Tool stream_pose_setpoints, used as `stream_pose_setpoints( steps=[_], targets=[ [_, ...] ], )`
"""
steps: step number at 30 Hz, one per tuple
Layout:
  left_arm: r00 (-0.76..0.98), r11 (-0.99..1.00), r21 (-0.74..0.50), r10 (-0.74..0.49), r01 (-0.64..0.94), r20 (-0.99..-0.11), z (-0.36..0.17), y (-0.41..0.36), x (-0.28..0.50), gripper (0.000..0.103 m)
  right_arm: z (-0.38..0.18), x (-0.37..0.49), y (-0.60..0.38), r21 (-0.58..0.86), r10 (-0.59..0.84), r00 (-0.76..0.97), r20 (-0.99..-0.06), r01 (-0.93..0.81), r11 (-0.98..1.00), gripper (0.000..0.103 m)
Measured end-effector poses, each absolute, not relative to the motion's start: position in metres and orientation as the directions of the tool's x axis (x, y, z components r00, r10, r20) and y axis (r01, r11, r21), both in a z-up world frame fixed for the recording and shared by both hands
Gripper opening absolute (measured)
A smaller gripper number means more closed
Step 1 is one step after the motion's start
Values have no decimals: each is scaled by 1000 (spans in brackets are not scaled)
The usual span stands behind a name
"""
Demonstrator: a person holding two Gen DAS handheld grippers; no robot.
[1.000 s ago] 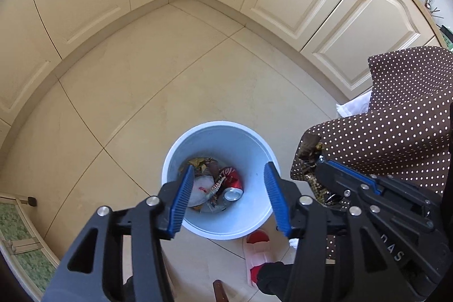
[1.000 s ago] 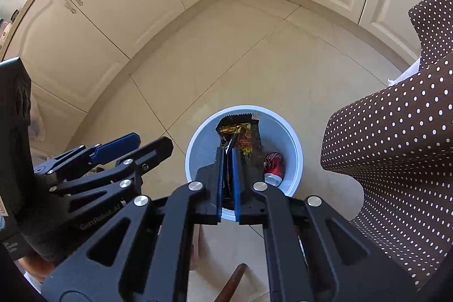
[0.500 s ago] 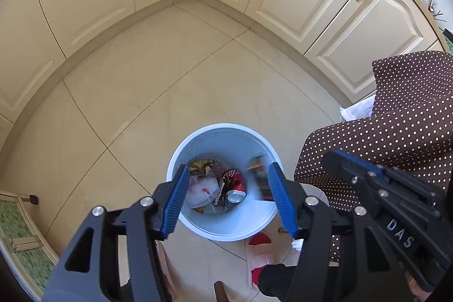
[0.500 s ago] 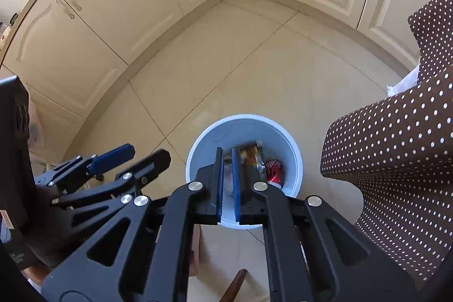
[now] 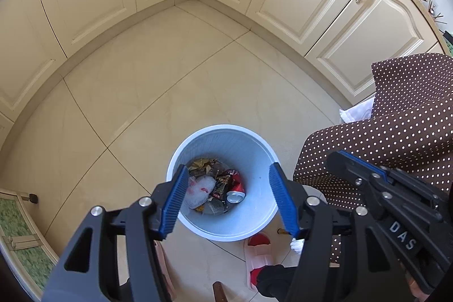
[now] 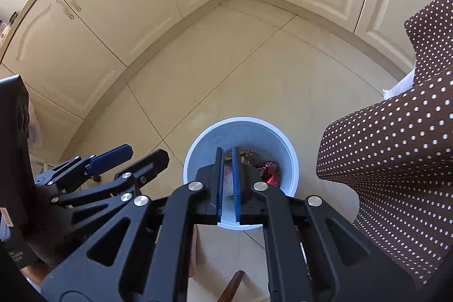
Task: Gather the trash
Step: 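Open both grippers to drop the packet and wrapper into the bin, then move both grippers back over the table toward the remaining trash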
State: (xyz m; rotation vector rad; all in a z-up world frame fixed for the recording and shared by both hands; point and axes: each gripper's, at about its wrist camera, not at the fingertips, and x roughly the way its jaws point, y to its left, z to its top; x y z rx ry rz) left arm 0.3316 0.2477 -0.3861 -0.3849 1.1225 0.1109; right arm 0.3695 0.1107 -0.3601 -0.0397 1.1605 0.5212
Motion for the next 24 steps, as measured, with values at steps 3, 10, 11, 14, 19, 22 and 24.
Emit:
stream_pose_setpoints(
  steps=[3,10,11,14,19,22,24],
  targets=[
    [455,932,-233,-86,-278,-886,-376,246,327,59,-347,365,106,224,370,318,-873,-412,883,7],
    [553,943,-233,-64,-240,-831,-312,228,308,64,-281,345,84,185,380,421,-824,-433,882,7],
    [571,944,-236,-66,-229,-819,-301,224,304,64,-270,342,78,182,384,438,-813,-434,882,7],
    [621,953,-234,-67,-191,-781,-265,208,294,66,-233,330,57,189,403,489,-773,-429,883,7],
    [695,972,-209,-77,-106,-714,-199,165,284,70,-168,307,5,201,430,588,-685,-414,888,13],
    [718,980,-195,-116,-29,-686,-169,130,284,71,-138,298,-34,188,410,645,-645,-385,903,34],
    [722,983,-181,-136,15,-679,-155,107,285,72,-123,292,-63,182,388,682,-620,-356,917,46]
  ],
)
